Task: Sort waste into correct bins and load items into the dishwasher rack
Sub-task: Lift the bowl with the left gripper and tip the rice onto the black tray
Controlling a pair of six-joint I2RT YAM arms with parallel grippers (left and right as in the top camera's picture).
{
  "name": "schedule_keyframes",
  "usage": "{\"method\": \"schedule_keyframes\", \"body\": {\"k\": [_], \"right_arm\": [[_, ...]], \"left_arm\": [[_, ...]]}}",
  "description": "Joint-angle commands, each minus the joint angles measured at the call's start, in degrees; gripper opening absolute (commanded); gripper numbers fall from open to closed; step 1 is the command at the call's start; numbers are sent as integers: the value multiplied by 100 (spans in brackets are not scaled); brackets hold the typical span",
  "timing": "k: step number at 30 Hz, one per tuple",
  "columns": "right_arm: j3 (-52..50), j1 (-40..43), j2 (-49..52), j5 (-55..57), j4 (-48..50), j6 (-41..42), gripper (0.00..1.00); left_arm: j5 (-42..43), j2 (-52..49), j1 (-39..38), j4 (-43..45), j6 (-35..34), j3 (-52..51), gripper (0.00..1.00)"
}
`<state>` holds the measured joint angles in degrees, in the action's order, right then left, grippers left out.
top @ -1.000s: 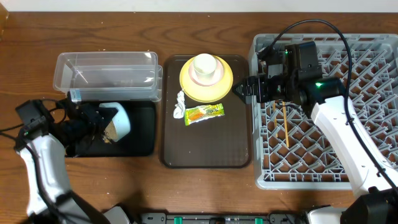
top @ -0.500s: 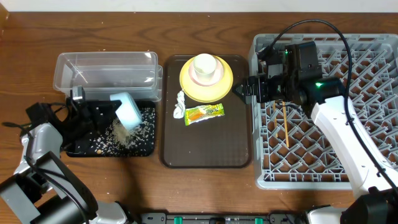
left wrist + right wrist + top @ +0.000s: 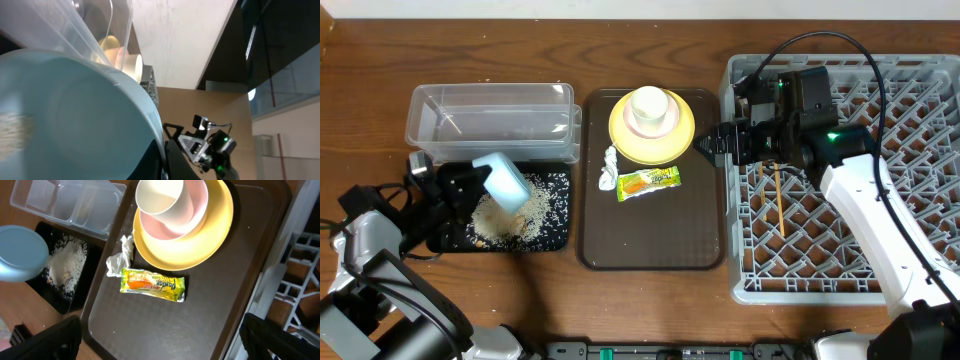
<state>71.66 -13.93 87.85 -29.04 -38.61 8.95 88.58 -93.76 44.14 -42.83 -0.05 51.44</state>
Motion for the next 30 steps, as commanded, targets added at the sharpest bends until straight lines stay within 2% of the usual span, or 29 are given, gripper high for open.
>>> {"method": "schedule_keyframes", "body": {"k": [1, 8, 10, 17, 23, 27, 30], "right_arm": [[68, -39, -52, -76, 2, 20, 99], [66, -39, -52, -76, 2, 20, 99], [68, -39, -52, -76, 2, 20, 99], [66, -39, -52, -76, 2, 20, 99], [66, -39, -52, -76, 2, 20, 99], [66, -39, -52, -76, 2, 20, 99], [66, -39, -52, -76, 2, 20, 99]], "left_arm": [[155, 20, -13, 4, 216, 129, 6], [155, 22, -17, 61, 98, 131, 6], [155, 20, -17, 455, 162, 131, 7], [157, 35, -13, 179, -730, 131, 6], [155, 210, -48, 107, -754, 131, 6], [85, 232, -44, 503, -758, 131, 6], [42, 238, -79, 315, -754, 131, 6]]}}
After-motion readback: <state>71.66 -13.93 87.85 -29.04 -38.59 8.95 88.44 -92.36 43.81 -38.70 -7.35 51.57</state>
